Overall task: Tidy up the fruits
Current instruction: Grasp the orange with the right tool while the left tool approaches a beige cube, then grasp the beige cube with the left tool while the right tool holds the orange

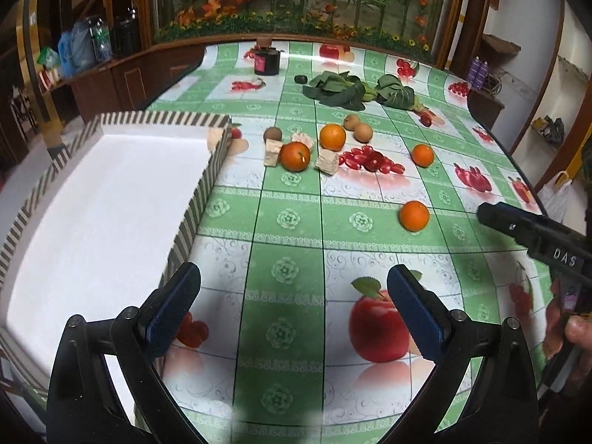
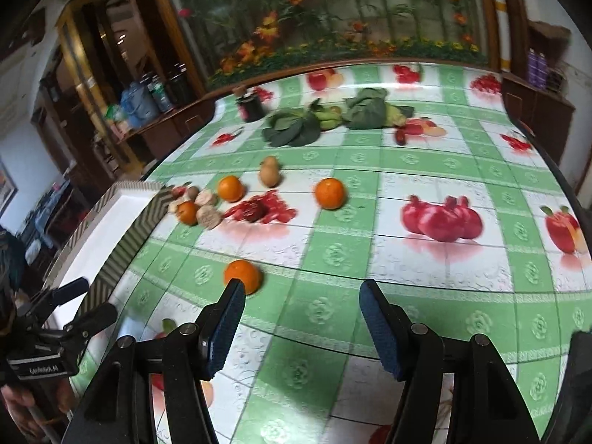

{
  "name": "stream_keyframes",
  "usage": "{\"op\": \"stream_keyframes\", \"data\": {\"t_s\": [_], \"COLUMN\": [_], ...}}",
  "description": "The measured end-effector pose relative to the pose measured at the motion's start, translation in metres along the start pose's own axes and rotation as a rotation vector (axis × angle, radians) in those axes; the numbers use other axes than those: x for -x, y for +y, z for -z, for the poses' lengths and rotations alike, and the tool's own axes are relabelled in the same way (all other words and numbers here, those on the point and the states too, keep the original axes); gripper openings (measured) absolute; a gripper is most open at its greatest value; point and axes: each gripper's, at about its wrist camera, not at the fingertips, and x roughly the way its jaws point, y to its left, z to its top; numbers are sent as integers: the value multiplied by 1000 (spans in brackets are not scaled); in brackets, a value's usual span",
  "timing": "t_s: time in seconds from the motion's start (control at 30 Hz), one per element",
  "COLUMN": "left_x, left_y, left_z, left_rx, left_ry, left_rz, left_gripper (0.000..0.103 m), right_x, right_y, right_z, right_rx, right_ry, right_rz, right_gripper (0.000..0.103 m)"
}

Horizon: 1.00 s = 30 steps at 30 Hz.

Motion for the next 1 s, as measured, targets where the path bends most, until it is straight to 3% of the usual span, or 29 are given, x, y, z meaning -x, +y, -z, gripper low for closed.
{"op": "stream_keyframes", "data": {"t_s": [0.1,0.13,0.37,0.43,0.5,0.7,0.77,1.0], "left_x": [-3,-3,-13,-18,-23,-43,-51,-84], "left_y": [3,4,8,9,8,4,2,4], "left_z": [1,1,-12,-17,-23,-48,-57,-85], "left_rx": [3,8,1,-7,-19,-40,-61,-97], "left_ry": [11,13,31,39,53,72,79,141], "left_rz": [-10,-11,-21,-26,-27,-16,-26,-44], "left_gripper": [102,102,102,102,102,102,96,92], "right_x": [-8,-13,-56,-71,-78,-74,-75,-84], "right_y": [10,15,42,43,44,25,19,6], "right_z": [3,4,-8,-10,-10,-22,-27,-26], "right_rx": [29,48,163,182,207,155,132,90], "right_ry": [27,44,120,155,148,118,107,113], "right_rz": [-71,-81,-78,-73,-46,-66,-80,-149], "right_gripper": [61,57,48,35,30,29,29,29]}}
